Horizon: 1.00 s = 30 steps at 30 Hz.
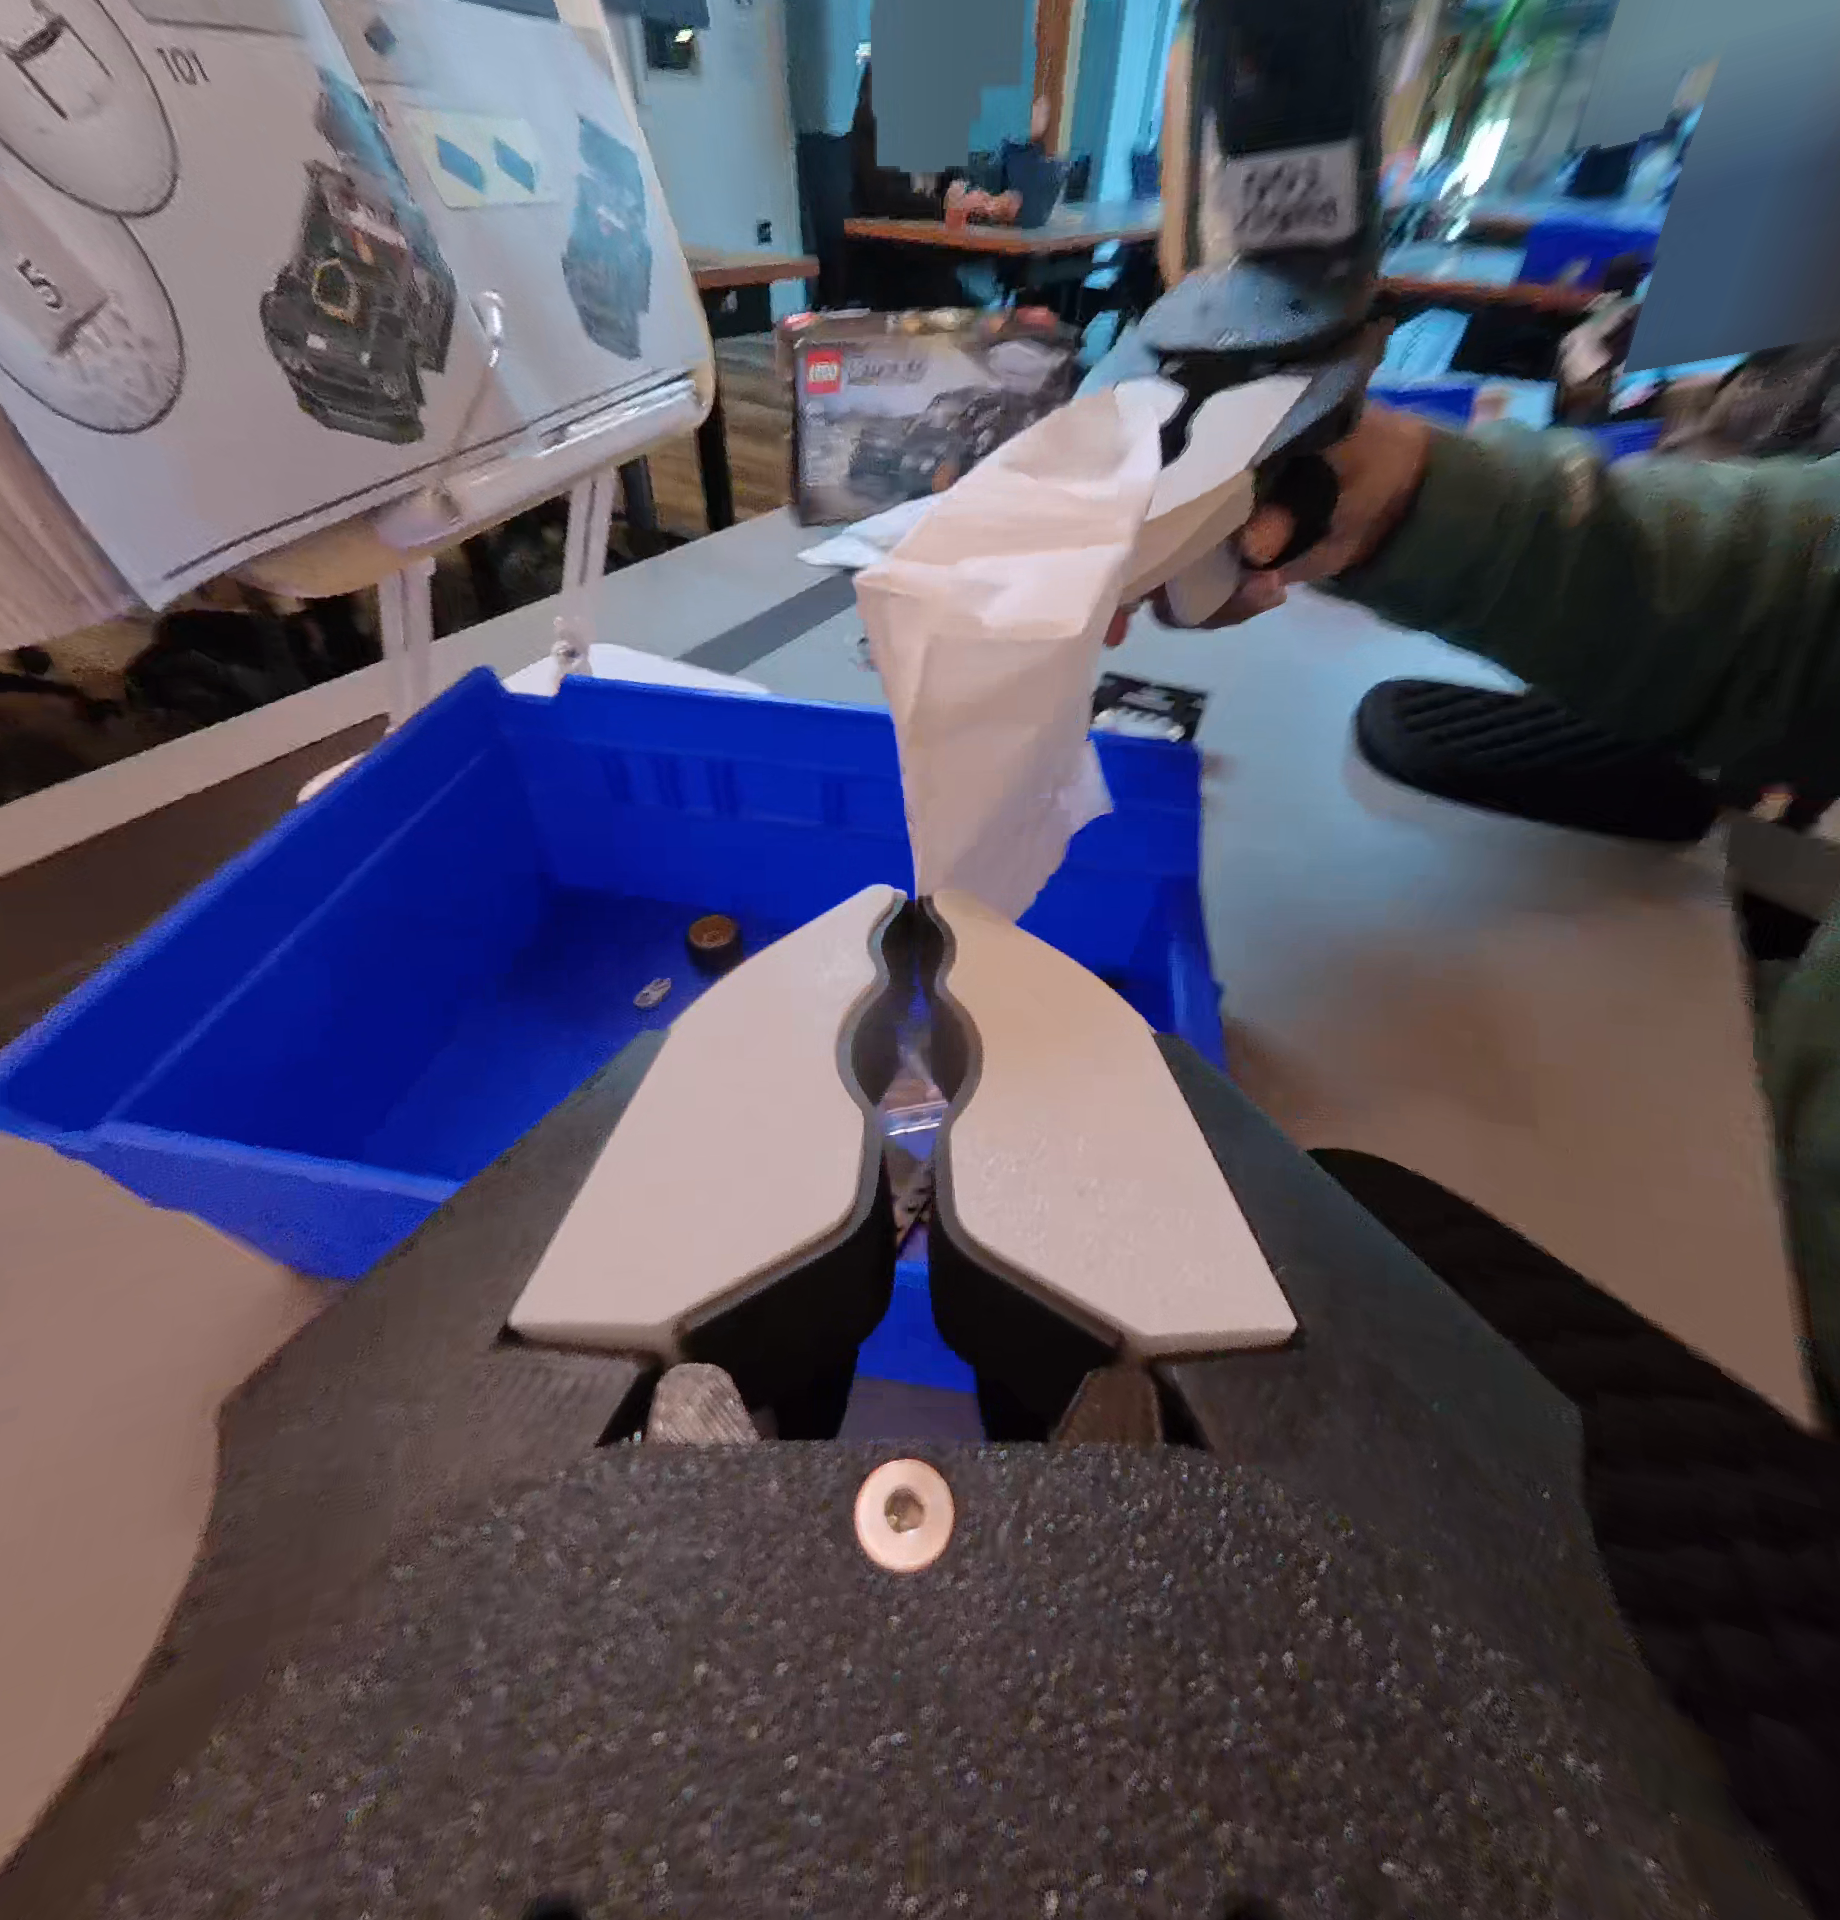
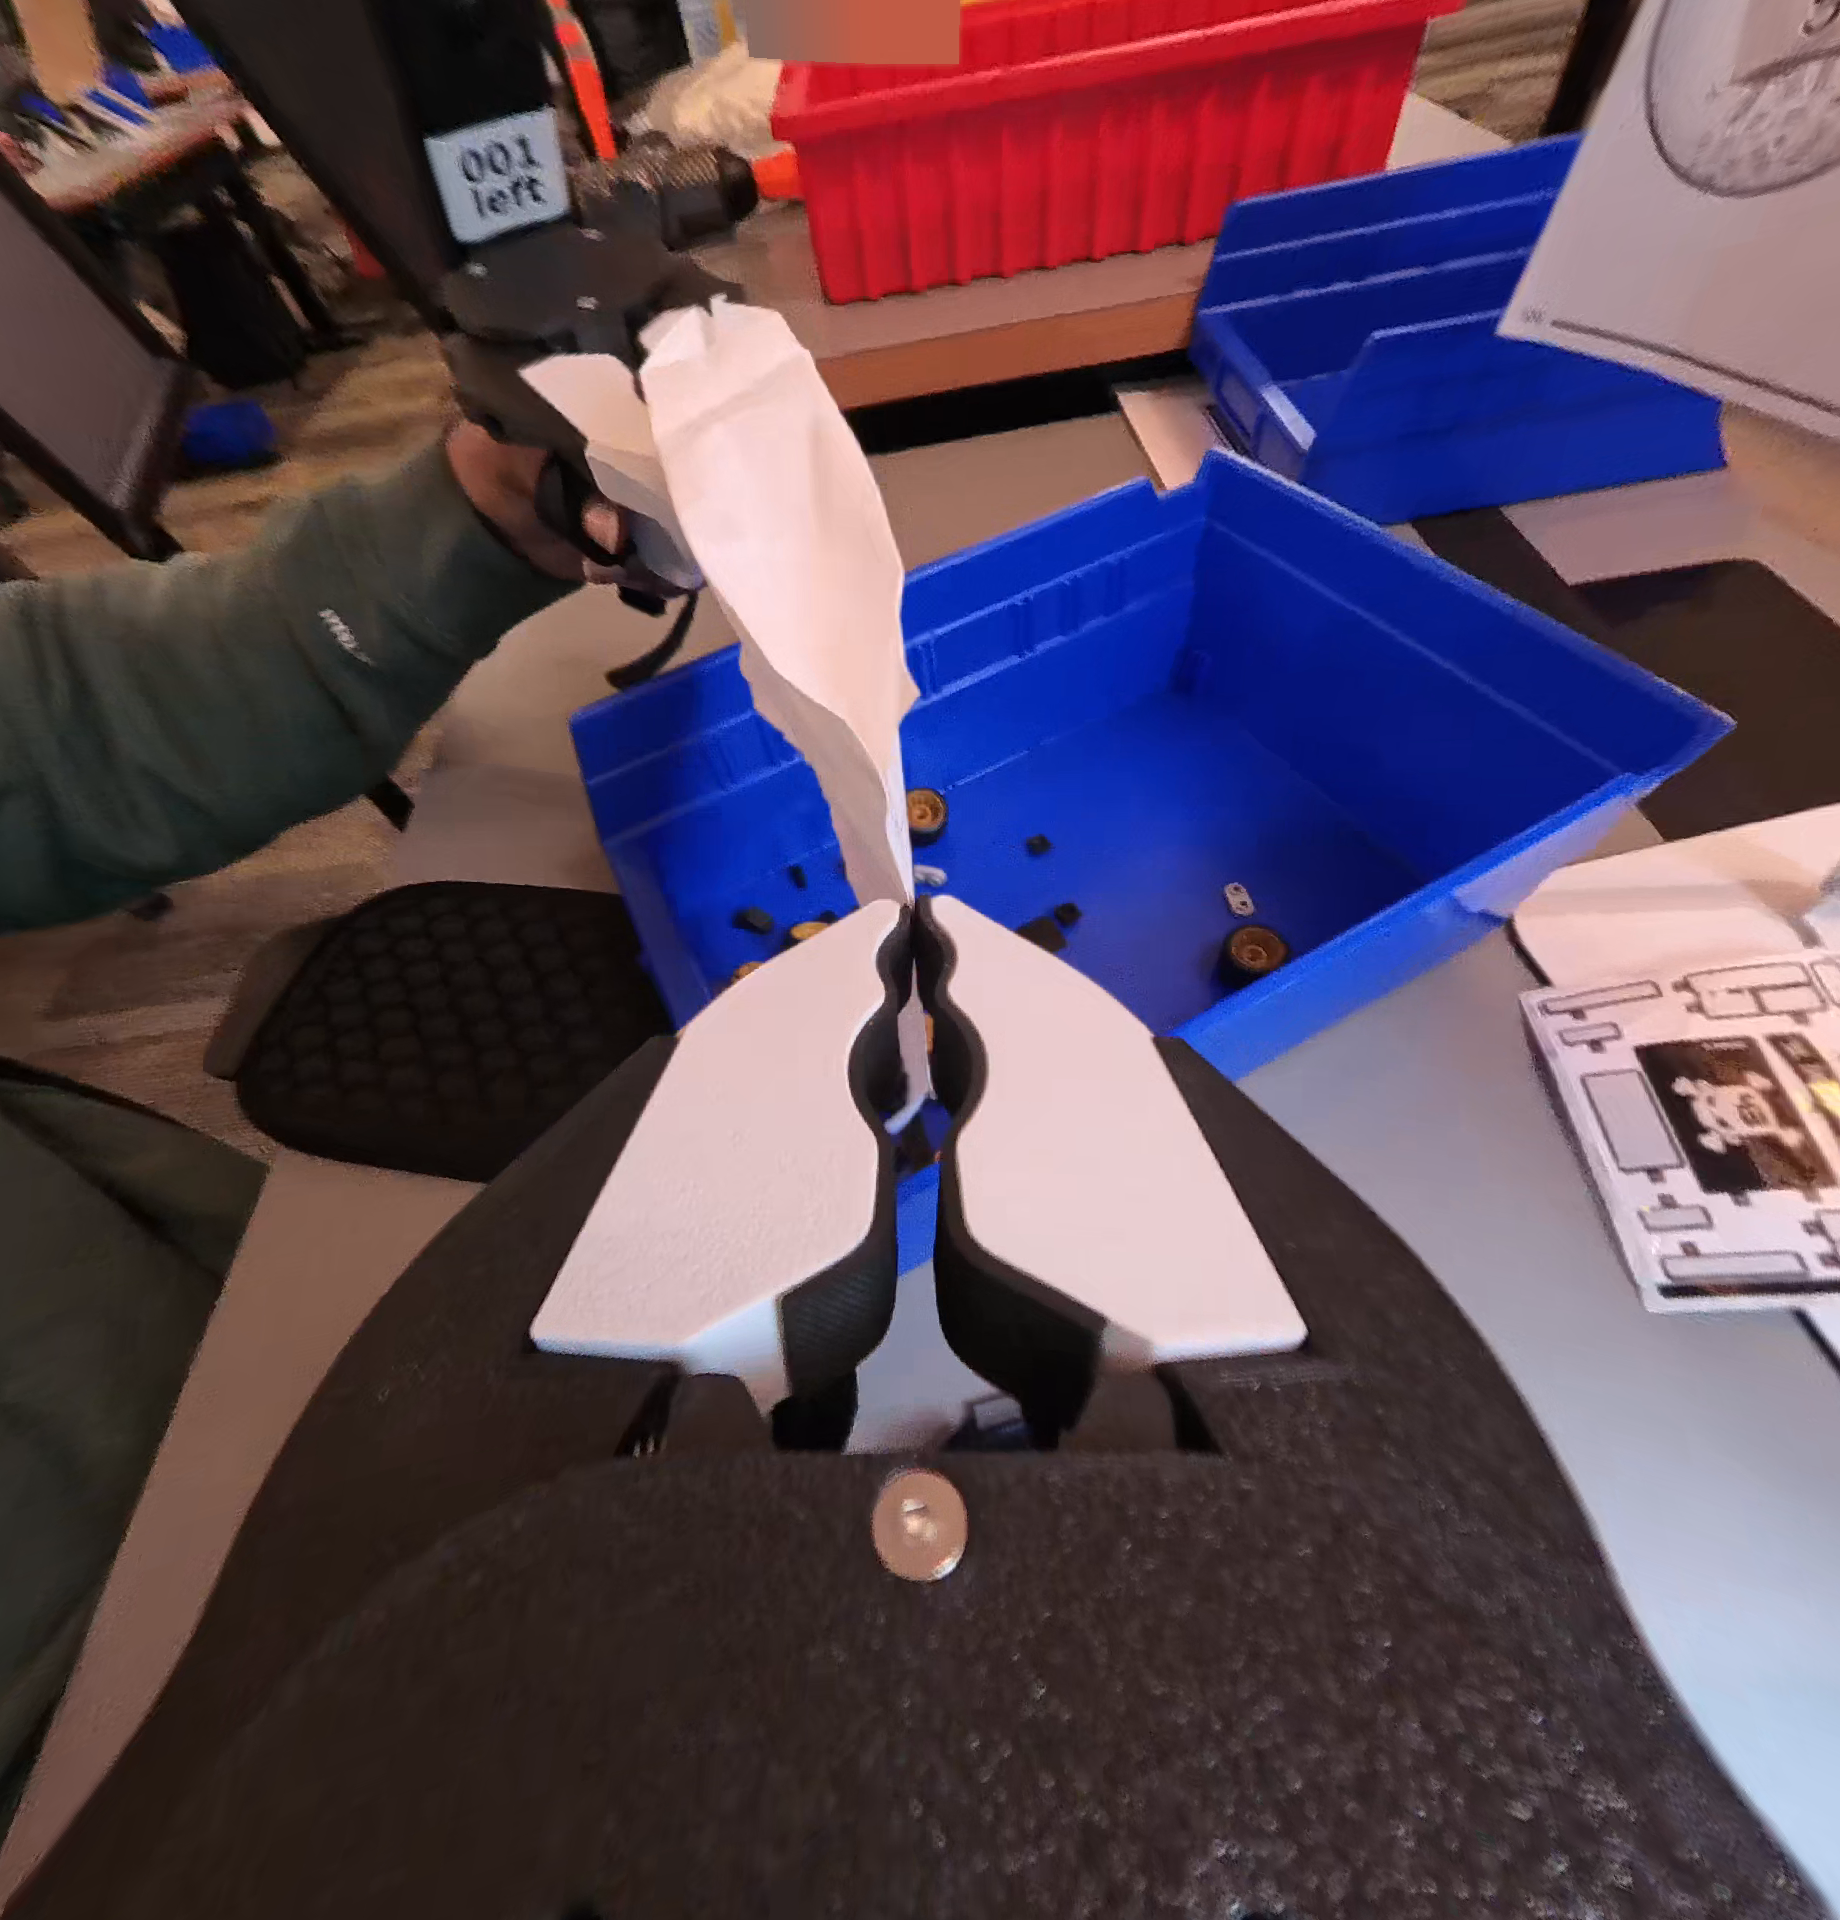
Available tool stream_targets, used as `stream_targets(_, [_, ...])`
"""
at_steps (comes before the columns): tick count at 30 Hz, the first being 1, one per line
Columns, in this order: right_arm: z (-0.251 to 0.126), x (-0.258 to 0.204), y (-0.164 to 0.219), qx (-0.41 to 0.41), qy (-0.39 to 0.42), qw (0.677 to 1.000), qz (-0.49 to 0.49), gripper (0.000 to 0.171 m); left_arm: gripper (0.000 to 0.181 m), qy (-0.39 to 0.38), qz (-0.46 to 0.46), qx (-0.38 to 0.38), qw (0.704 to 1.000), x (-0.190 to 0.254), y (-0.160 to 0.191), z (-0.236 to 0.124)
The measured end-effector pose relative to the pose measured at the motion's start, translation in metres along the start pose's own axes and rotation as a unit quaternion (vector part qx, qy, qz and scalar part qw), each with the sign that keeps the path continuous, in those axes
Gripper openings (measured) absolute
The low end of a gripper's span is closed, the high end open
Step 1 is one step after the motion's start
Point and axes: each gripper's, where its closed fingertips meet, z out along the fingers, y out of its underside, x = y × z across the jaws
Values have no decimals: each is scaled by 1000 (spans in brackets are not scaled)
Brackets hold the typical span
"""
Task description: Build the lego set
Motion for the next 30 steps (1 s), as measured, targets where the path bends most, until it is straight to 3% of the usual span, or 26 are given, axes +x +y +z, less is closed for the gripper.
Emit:
stream_targets(7, [7, 0, -1, 6, 9, 1000, -2, 0, 1, -16, 26, -14, 999, 2, 4, 11])
stream_targets(10, [0, 1, -1, 15, -12, 999, 26, 0, 1, 6, -23, -3, 1000, -4, 4, 0])
stream_targets(15, [11, -5, 2, 6, 11, 1000, -18, 0, 1, -14, 20, -11, 1000, -1, 7, 10])
stream_targets(17, [2, 0, 0, 25, -3, 1000, 5, 0, 1, 12, -23, 15, 1000, -5, 2, -4])
stream_targets(19, [4, 4, 8, 3, 14, 1000, -3, 0, 1, -17, 4, -13, 1000, -8, 11, 1])
stream_targets(23, [2, -1, 6, 17, 3, 1000, 8, 0, 1, -1, -22, 9, 1000, -5, 9, 1])
stream_targets(27, [-4, -4, 2, 39, 18, 998, -39, 0, 0, -3, 6, 27, 1000, 2, 2, 0])
stream_targets(30, [-6, -7, -1, 54, 52, 990, -119, 0, 14, 7, 20, 34, 999, 10, -3, -2])
